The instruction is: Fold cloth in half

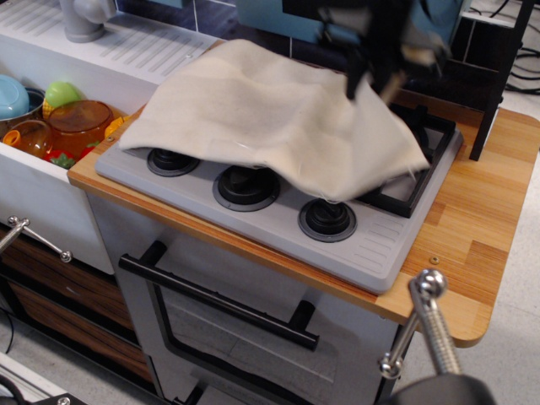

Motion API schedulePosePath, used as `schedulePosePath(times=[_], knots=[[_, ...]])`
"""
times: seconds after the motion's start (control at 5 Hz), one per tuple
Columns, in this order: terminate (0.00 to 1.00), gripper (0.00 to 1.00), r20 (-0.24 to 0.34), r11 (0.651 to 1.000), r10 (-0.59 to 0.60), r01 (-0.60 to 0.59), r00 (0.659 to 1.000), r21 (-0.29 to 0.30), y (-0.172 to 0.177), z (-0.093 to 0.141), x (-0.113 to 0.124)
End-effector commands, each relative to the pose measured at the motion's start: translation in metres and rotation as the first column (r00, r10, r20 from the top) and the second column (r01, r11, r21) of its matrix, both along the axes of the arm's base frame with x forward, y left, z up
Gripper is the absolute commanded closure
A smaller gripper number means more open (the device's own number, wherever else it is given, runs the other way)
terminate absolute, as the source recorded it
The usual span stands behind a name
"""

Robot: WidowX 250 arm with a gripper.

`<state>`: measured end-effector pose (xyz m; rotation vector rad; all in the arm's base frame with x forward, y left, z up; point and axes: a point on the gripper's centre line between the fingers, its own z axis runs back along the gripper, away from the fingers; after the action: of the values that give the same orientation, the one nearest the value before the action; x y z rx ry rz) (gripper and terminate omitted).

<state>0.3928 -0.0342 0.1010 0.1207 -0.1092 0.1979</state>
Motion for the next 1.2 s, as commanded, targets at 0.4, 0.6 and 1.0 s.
schedulePosePath(times=[0.4,0.6,1.0], knots=[[0.00,1.00,-0.161,0.999,0.008,-0.003,0.987,0.037,0.155,0.037,-0.018],[0.00,0.00,-0.167,0.980,0.111,-0.080,0.980,0.184,0.183,0.022,-0.023],[0.00,0.00,-0.167,0.980,0.111,-0.080,0.980,0.184,0.183,0.022,-0.023]])
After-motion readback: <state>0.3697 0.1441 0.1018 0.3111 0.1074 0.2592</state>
